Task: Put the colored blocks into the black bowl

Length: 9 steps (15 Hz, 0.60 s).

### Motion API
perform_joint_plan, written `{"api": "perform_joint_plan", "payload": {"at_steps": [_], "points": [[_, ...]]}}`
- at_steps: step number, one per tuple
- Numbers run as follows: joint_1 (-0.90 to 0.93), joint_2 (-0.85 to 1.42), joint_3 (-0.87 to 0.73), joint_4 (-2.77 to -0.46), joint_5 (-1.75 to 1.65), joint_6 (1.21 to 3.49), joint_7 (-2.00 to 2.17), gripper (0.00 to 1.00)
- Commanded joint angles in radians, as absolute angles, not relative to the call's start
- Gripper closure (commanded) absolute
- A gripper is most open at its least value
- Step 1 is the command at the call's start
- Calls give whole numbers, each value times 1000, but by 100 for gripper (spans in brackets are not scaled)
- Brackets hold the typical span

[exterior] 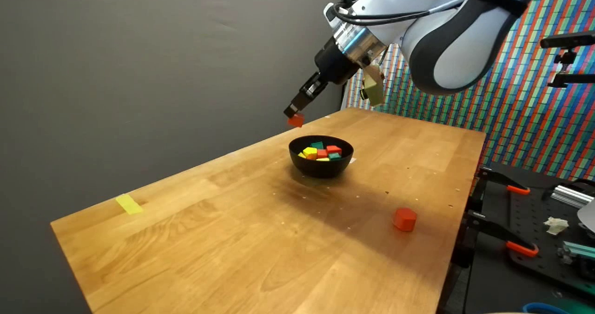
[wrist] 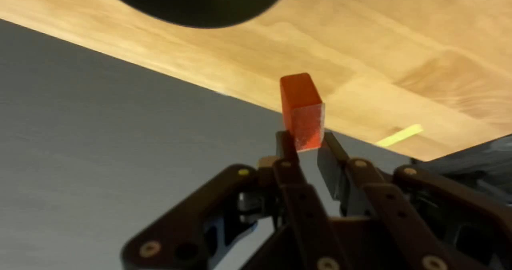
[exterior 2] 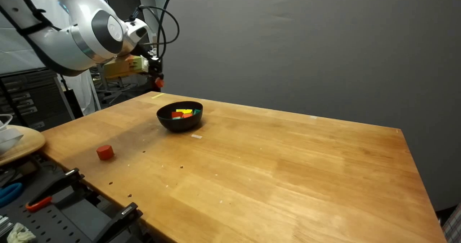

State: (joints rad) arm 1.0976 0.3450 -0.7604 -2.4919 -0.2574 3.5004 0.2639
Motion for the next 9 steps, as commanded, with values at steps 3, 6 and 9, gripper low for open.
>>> {"api": "perform_joint_plan", "payload": {"at_steps": [3, 6, 9], "points": [[1136, 504, -878, -2459, -49, 3531, 296, 88], [1182, 515, -903, -2465, 27, 3474, 284, 88], [1240, 510, -934, -2479, 90, 3407, 284, 53]]}}
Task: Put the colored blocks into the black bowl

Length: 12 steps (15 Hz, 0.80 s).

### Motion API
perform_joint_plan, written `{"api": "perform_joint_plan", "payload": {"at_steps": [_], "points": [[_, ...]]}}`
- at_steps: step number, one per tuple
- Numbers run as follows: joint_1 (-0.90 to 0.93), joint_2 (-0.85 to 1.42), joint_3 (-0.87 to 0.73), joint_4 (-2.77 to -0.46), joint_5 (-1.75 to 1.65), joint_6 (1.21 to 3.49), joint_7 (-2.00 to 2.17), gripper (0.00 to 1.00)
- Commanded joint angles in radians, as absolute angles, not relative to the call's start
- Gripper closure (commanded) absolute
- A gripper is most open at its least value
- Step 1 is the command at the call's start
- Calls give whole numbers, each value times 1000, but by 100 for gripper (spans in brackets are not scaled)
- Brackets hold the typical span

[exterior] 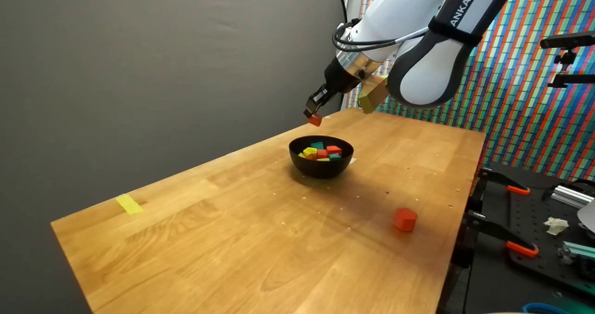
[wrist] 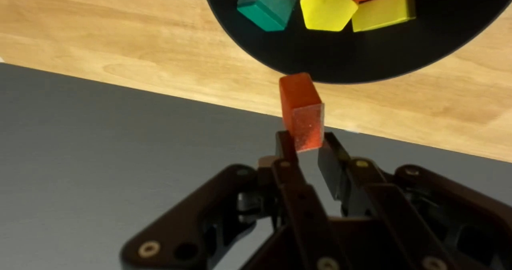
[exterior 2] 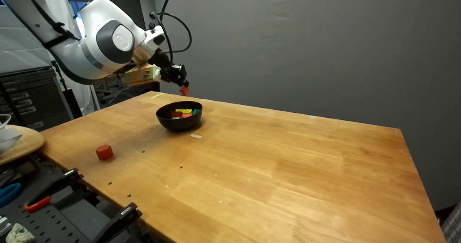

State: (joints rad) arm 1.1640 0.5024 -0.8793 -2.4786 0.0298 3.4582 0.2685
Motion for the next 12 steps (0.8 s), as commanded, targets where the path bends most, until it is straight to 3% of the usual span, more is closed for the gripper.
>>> {"api": "perform_joint_plan", "payload": {"at_steps": [1, 3, 6, 7, 8, 12], "points": [[1153, 489, -837, -2477, 153, 3438, 169, 73], [1184, 491, -857, -2477, 165, 3417, 180, 57], [1189, 492, -863, -2477, 165, 3409, 186, 53], [1189, 492, -865, -2477, 164, 3408, 187, 28], [1194, 454, -866, -2508, 164, 3390, 161, 27], [1390, 382, -1050, -2648, 127, 3288, 163, 1]]}}
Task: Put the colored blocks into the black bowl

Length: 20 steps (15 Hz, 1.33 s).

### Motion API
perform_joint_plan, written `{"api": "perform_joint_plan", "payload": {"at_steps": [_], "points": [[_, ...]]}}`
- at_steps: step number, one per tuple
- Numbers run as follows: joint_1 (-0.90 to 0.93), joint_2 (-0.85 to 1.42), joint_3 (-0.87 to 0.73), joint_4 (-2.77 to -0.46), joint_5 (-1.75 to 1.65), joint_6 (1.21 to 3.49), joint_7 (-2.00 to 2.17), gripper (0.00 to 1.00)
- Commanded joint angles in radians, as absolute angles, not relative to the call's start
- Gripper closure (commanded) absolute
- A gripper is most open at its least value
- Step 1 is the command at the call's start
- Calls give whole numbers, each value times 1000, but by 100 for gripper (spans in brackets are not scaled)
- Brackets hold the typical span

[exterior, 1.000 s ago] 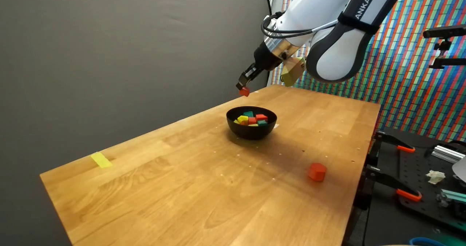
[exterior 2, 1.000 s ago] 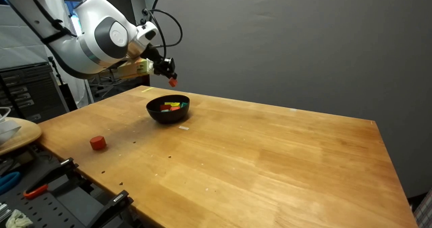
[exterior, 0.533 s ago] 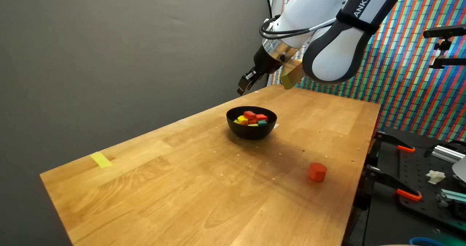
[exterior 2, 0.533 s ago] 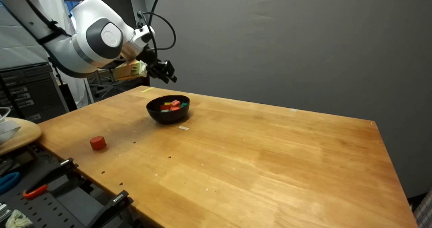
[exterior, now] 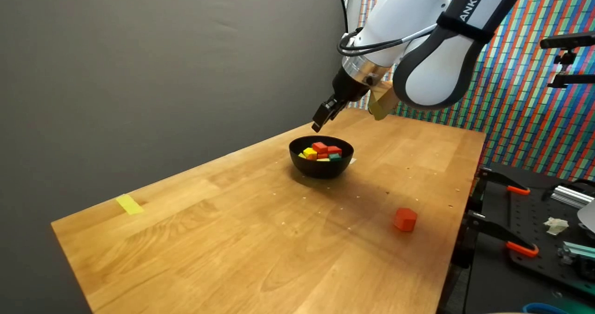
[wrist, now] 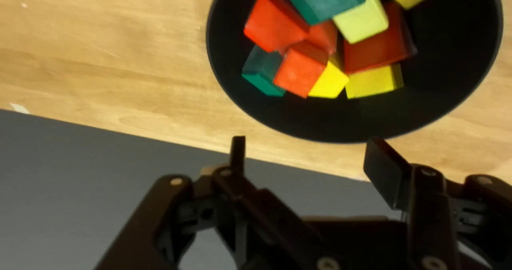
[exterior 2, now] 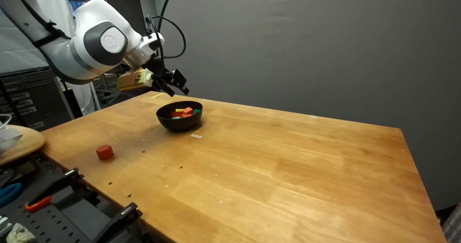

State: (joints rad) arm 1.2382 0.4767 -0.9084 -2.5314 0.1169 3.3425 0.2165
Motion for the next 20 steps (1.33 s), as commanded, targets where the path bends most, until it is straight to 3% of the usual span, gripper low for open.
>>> {"api": "perform_joint_plan", "payload": {"at_steps": [1, 6, 10, 11, 14, 17, 20], "points": [[1475, 385, -1134, -2684, 138, 3276, 155, 0], [1817, 401, -1457, -2804, 159, 3275, 163, 0], [2088, 511, -1615, -2750, 220, 3042, 194, 0], [1946, 440, -1519, -2745, 191, 3111, 176, 0], [2051, 475, -1568, -2745, 211, 3056, 188, 0], [2064, 306, -1602, -2746, 187, 3116, 94, 0], [2202, 234, -1732, -2745, 217, 3165, 43, 0]]}}
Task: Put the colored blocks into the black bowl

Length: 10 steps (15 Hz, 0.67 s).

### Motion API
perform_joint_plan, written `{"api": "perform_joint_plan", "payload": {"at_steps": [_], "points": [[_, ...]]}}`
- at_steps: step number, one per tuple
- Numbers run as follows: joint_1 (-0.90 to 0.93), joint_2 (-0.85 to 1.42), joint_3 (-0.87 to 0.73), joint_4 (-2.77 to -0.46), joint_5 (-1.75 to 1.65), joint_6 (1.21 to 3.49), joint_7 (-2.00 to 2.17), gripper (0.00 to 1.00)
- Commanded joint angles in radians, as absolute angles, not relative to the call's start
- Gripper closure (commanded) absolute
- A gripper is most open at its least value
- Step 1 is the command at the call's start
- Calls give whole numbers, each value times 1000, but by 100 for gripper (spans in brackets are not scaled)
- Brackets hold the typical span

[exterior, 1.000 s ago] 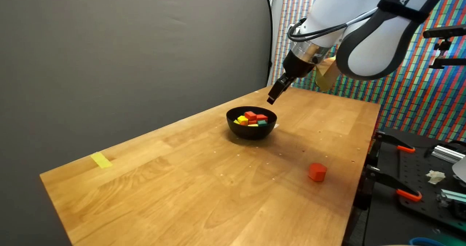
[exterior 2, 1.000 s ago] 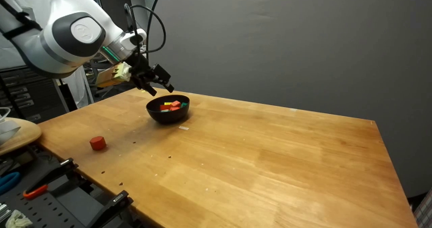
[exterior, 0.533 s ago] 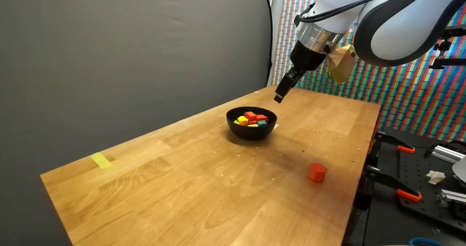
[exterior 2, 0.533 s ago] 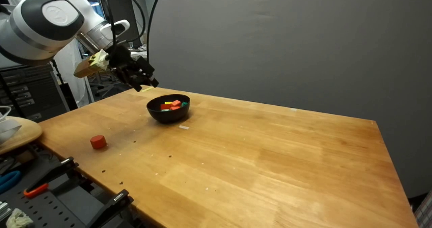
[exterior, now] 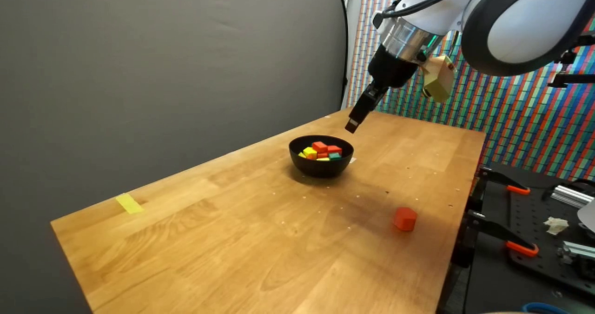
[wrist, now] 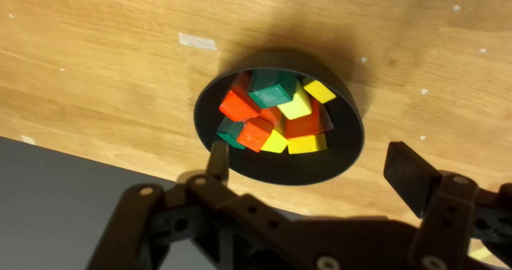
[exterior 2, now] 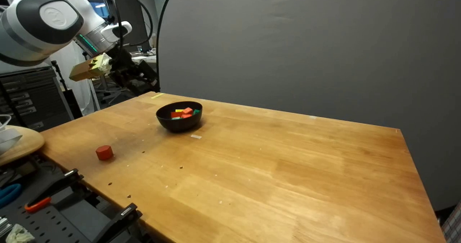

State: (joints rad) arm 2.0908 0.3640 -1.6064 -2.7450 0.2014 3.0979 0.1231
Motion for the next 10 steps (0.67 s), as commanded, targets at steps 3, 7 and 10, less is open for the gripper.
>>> {"api": "perform_joint_plan", "payload": {"at_steps": [3, 7, 10], "points": [[2366, 165, -1880, -2743, 236, 3164, 25, 0], [2500, 204, -1974, -2708, 293, 2946, 73, 0], [2460, 274, -1929, -2663, 322, 2727, 98, 0]]}}
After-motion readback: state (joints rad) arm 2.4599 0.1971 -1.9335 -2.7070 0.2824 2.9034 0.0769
